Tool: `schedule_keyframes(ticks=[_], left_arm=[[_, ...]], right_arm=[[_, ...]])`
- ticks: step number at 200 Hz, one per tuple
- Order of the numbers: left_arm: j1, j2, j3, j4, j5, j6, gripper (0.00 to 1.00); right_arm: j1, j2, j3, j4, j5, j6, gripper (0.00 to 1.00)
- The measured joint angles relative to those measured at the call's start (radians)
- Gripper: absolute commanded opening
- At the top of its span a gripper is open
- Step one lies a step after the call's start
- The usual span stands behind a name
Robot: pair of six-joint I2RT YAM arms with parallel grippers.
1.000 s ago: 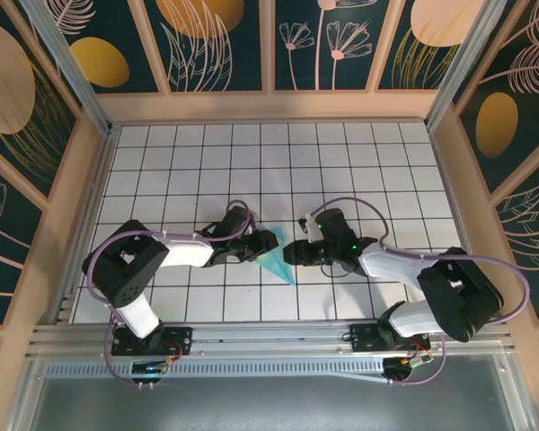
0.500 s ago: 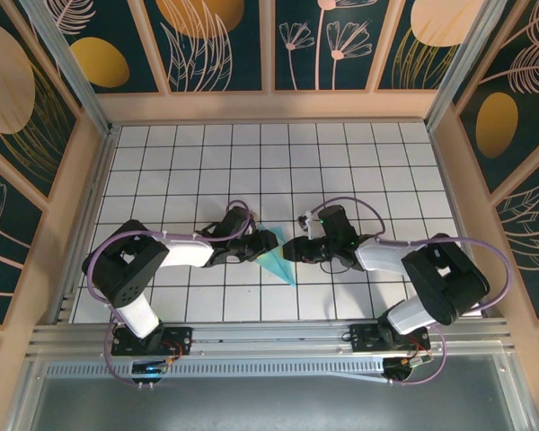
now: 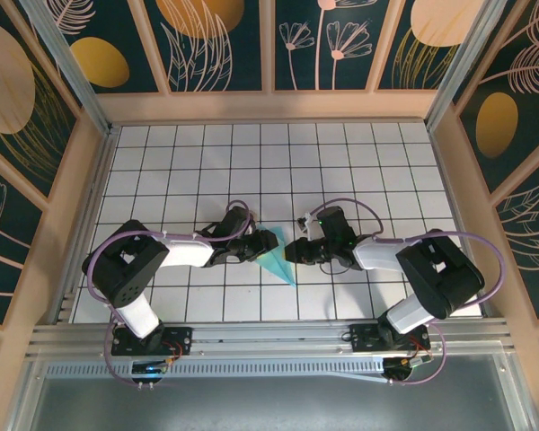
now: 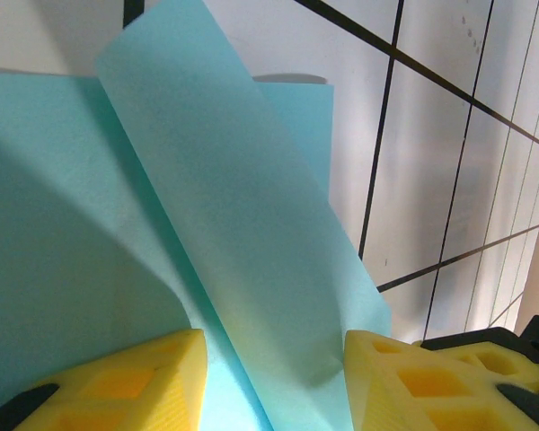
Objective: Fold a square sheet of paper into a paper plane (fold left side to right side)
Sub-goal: Fourth fold the wing at the center of the table.
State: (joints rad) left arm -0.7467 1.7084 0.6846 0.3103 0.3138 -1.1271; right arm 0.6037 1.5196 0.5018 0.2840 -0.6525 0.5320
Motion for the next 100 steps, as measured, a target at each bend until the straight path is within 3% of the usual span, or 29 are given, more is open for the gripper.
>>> schedule_keyframes(ticks=[43,100], left_arm=[[0.000,0.000,0.000,0.000,0.000,0.000,0.44],[0.000,0.000,0.000,0.000,0.000,0.000,0.45]], right_arm=[[0.000,0.008,0.000,-0.013,0.019,-0.003,0.00],[0.000,0.030,0.000,-0.031,0.055,-0.007,0.00]])
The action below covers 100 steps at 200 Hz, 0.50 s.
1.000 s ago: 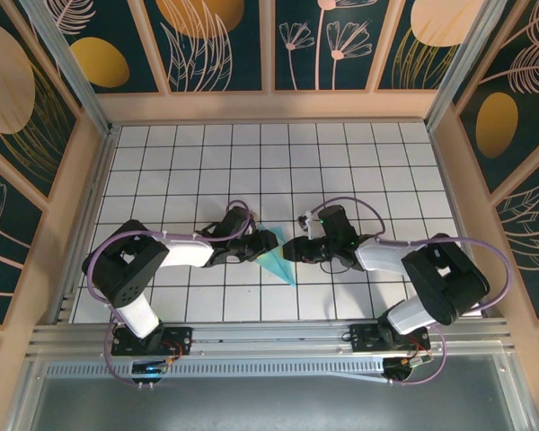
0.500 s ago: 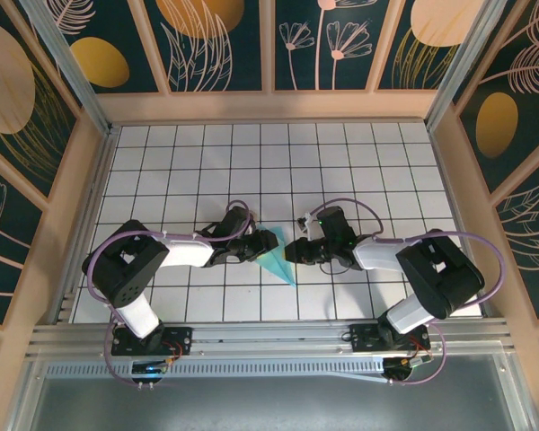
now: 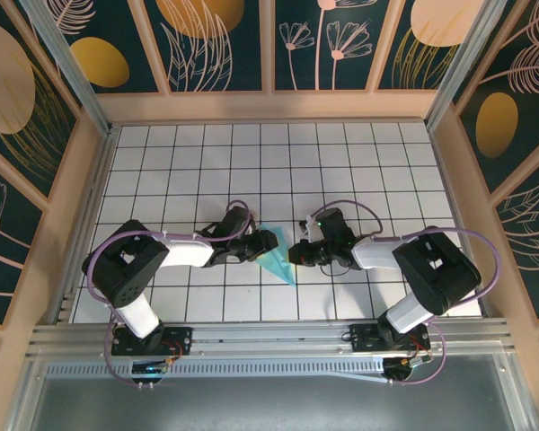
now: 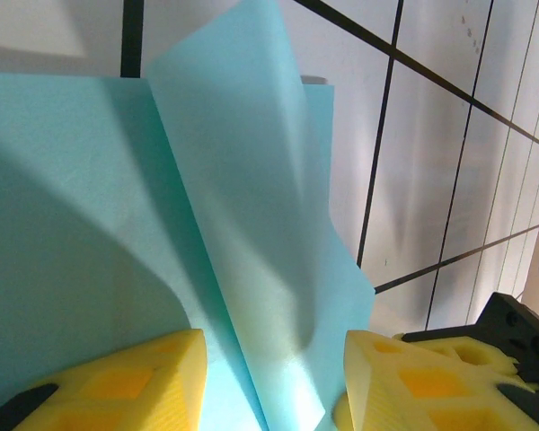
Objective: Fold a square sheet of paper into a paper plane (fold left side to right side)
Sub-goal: Fourth fold the wing at the center of the table.
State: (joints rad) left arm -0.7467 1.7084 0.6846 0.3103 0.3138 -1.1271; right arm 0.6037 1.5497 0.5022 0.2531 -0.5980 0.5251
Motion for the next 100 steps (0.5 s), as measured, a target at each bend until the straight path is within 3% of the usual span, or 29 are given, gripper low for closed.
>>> schedule_keyframes(ticks=[100], left_arm=[[0.000,0.000,0.000,0.000,0.000,0.000,0.45]], right_arm=[[0.010,0.043,0.029,-0.019,0.030,-0.003,0.00]])
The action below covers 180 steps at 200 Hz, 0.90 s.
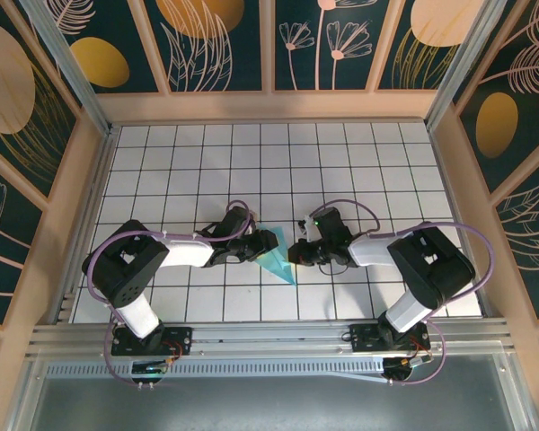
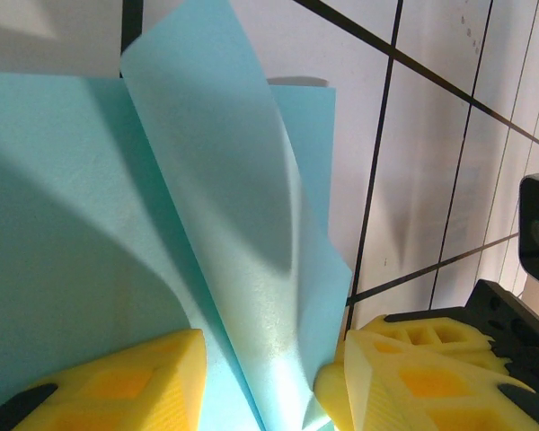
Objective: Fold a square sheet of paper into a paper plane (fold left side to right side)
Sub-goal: Fourth fold the wing at the center of the table.
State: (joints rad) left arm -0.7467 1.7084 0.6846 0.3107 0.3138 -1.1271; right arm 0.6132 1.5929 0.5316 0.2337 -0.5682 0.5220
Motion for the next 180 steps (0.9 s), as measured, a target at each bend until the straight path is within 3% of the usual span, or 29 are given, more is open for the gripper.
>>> schedule_keyframes(ticks=[145,157,180], left_arm=[[-0.001,-0.055,0.001,-0.042,-0.039,0.016,0.49],[-0.001,-0.075,0.003,-0.058,-0.050,0.023,0.44],[-0.001,-0.105,0.013,-0.073,-0.061,0.044,0.23]], right_arm=[[0.005,0.026,0.025,-0.033,0.002,0.001,0.00],[0.005,0.027,0.025,-0.033,0.002,0.001,0.00],[0.005,0.027,0.025,-0.033,0.002,0.005,0.00]])
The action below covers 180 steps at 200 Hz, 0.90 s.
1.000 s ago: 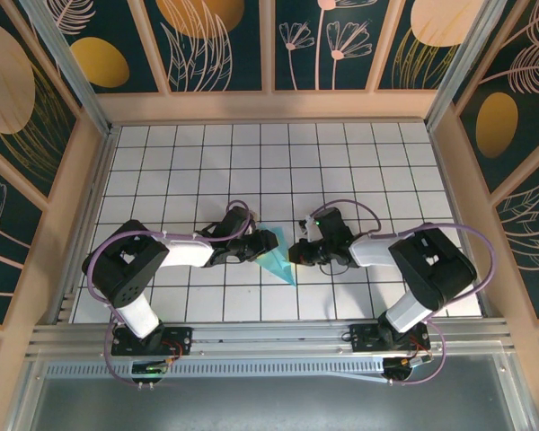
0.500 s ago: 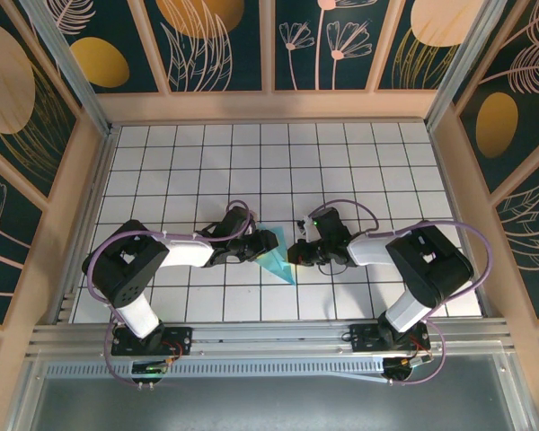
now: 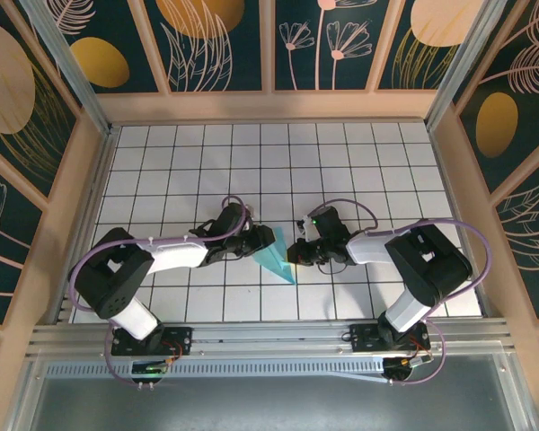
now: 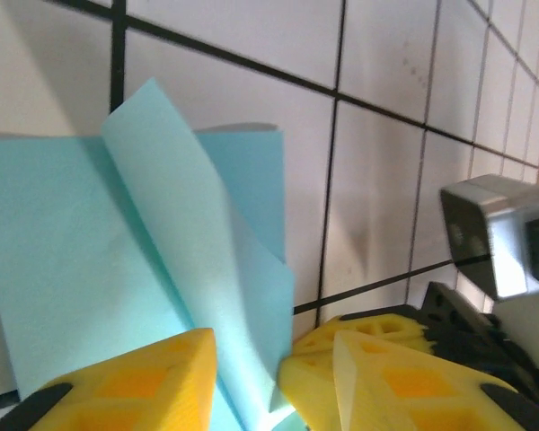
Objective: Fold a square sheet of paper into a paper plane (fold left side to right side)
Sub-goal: Fourth fold the wing at the center of the table.
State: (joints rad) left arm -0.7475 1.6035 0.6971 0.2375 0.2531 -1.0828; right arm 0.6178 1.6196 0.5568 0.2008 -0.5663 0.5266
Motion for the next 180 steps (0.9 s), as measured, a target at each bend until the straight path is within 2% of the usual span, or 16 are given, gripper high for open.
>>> schedule_keyframes(ticks=[19,56,99,180], left_arm=[[0.000,0.000,0.008,0.004,0.010,0.014,0.11],[0.000,0.048,0.026,0.040,0.064,0.017,0.00],[0.000,0.135,0.051,0.081,0.114,0.020,0.00],[0.000,0.164,0.021,0.080,0.075,0.033,0.00]], right_arm=[[0.000,0.000,0.003,-0.003,0.000,0.003,0.00],[0.002,0.006,0.014,-0.018,0.002,0.003,0.00],[0.003,0.010,0.021,-0.025,0.002,0.003,0.00],[0.006,0.018,0.034,-0.038,0.003,0.003,0.00]])
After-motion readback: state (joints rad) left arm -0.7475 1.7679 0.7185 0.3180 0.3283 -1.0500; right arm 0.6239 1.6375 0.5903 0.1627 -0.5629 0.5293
